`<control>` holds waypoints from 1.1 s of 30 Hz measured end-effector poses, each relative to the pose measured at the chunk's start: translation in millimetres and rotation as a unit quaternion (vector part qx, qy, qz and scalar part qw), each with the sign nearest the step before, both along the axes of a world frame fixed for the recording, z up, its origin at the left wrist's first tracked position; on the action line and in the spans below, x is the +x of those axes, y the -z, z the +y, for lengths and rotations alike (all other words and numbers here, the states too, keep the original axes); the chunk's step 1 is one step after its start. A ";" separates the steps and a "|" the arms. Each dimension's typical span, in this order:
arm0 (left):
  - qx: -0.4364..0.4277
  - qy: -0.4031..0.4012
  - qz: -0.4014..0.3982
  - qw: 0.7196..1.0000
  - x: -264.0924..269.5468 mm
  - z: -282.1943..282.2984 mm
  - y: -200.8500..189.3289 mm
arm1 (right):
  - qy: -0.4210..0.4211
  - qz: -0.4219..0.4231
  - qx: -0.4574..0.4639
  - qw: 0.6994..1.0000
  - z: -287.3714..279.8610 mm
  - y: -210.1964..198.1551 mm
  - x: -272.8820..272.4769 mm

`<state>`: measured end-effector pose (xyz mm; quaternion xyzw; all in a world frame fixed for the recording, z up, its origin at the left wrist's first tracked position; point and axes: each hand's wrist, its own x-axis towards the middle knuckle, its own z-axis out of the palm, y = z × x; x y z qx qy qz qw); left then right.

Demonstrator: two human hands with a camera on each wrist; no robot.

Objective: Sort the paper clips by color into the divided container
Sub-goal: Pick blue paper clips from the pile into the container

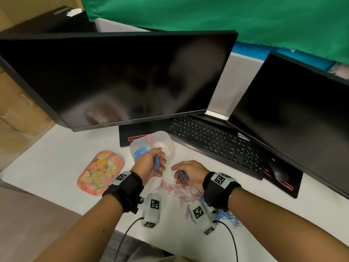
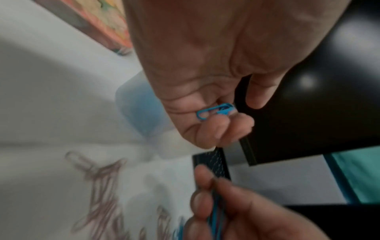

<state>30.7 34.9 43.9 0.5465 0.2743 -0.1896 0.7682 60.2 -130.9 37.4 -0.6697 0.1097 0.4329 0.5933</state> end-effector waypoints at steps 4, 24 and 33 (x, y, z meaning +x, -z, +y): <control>0.066 -0.116 0.002 0.991 15.8 24.8 -15.2 | -0.021 -0.015 0.005 1.000 19.7 -10.5 5.4; 0.277 -0.097 -0.086 0.952 25.3 36.8 -9.3 | -0.087 -0.138 -0.050 0.985 72.8 -36.0 39.7; 0.390 0.227 -0.225 0.863 -0.7 -35.4 10.1 | -0.157 -0.263 -0.236 0.922 -53.5 -6.6 9.2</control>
